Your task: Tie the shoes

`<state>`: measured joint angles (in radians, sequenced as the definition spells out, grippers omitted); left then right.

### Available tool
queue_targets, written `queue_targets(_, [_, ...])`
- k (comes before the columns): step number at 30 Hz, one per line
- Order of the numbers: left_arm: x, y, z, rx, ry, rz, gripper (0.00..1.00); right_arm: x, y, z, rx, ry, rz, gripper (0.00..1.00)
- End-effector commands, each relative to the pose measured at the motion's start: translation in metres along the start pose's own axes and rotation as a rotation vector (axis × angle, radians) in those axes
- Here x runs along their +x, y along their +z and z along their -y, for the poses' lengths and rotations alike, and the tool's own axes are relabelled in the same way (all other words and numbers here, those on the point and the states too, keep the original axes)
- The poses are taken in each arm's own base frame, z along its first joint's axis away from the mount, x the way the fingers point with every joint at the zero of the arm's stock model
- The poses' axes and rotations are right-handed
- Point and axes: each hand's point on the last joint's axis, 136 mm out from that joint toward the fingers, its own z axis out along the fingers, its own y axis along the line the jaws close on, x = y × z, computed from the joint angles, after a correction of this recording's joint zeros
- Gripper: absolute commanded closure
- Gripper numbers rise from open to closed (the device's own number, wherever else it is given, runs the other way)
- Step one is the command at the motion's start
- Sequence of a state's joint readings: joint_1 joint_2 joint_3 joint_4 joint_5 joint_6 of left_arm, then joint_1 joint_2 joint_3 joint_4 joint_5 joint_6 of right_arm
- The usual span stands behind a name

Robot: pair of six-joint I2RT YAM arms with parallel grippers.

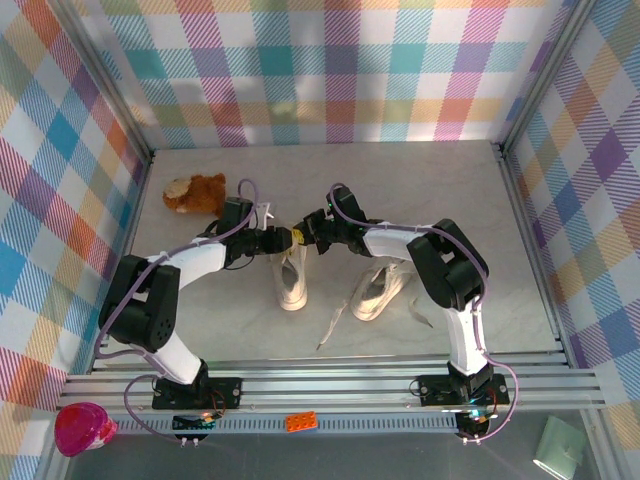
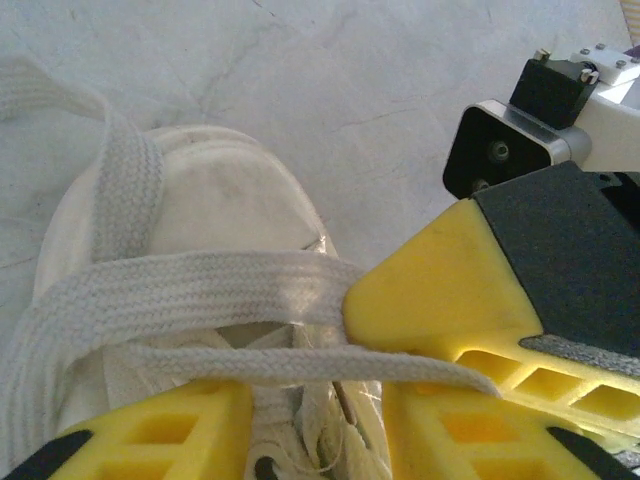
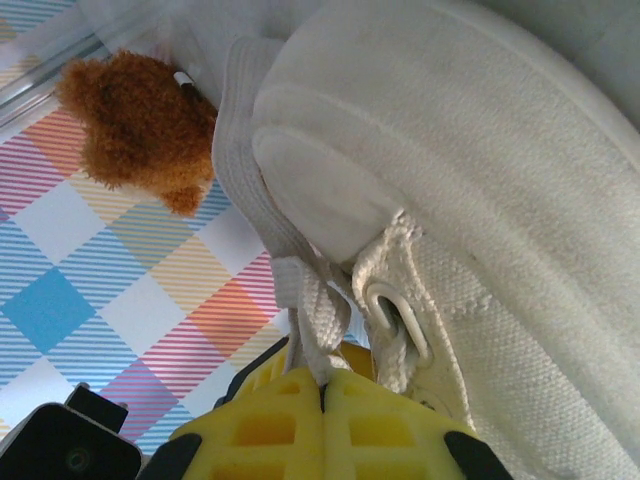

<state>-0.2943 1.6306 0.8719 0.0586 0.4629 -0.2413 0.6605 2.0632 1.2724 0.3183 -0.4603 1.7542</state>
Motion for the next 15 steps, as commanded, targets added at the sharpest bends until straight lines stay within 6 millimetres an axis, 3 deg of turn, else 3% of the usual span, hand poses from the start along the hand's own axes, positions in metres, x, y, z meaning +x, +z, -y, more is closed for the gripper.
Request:
queue_targets(1, [-0.017, 0.002, 0.010, 0.010, 0.057, 0.055, 0.76, 0.032, 0.005, -0.025, -0.057, -0.032, -0.104, 1.00])
queue_targets(3, [-0.022, -0.004, 0.009, -0.019, 0.077, 0.069, 0.91, 0.032, 0.003, -0.025, -0.059, -0.036, -0.104, 1.00])
queue_targets(5, [-0.028, -0.013, 0.009, -0.045, 0.102, 0.080, 1.00, 0.031, 0.001, -0.023, -0.057, -0.039, -0.094, 1.00])
queue_targets(9, [-0.033, -0.026, 0.008, -0.069, 0.131, 0.066, 1.00, 0.029, 0.000, -0.020, -0.054, -0.042, -0.083, 1.00])
queue_targets(15, [-0.029, -0.038, 0.004, -0.108, 0.159, 0.020, 1.00, 0.025, -0.005, -0.022, -0.045, -0.075, -0.065, 0.87])
